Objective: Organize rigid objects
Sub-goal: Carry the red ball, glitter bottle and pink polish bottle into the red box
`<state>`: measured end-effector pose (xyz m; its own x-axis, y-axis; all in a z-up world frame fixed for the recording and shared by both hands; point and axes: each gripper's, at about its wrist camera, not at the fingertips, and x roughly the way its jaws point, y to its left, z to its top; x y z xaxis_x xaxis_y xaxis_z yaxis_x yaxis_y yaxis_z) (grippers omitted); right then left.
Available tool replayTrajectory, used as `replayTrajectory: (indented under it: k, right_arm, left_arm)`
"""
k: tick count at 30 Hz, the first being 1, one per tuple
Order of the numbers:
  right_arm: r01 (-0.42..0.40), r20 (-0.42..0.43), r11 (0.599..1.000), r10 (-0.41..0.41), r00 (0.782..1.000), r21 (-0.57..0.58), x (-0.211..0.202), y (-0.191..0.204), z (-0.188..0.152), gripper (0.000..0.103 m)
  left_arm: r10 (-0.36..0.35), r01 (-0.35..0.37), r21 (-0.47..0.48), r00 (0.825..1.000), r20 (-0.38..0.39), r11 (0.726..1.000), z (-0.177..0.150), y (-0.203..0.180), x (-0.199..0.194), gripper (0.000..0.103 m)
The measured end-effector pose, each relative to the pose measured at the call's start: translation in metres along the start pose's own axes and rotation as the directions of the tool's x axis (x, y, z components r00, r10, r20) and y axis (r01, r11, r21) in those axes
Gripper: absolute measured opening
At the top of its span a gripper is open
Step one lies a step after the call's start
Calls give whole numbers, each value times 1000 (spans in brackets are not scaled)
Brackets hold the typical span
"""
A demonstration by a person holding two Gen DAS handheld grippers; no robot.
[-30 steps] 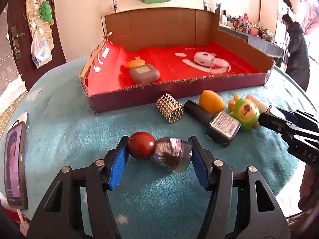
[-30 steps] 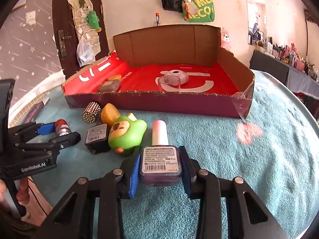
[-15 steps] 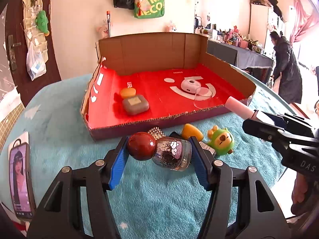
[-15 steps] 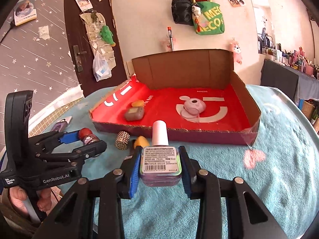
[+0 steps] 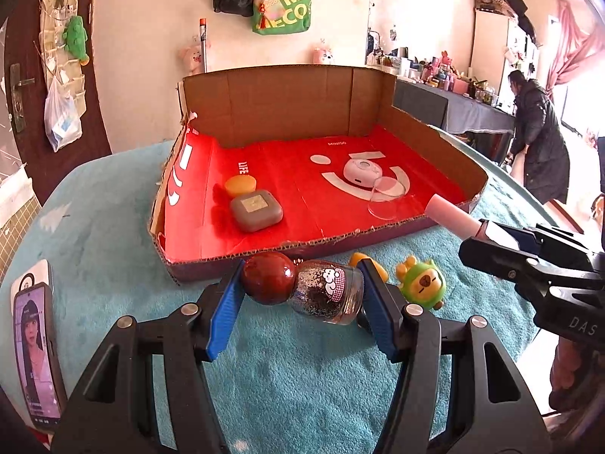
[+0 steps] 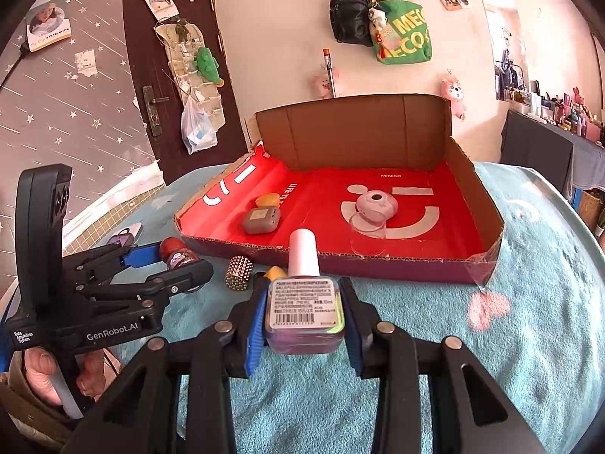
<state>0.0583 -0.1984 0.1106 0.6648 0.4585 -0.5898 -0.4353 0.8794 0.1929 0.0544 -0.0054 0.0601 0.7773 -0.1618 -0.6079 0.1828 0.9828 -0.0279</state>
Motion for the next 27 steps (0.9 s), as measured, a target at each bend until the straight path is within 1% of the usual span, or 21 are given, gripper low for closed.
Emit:
replayTrajectory:
  k: [8,15,27]
  right_arm:
    - [-21,-20,1000,21,1000,-5,8,0,9,38]
    - [-44,-38,999,45,998,29,15,-5,16,38]
    - [-54,-66,998,57,996,39,33,-11,35,38]
  left_arm:
    - [-22,22,-16,1000,-10,1000,11,5,8,57]
    - [-42,42,-42,999,-9,998,19,11,13,57]
    - [-49,47,-60,998,-27,997,38,20,31,57]
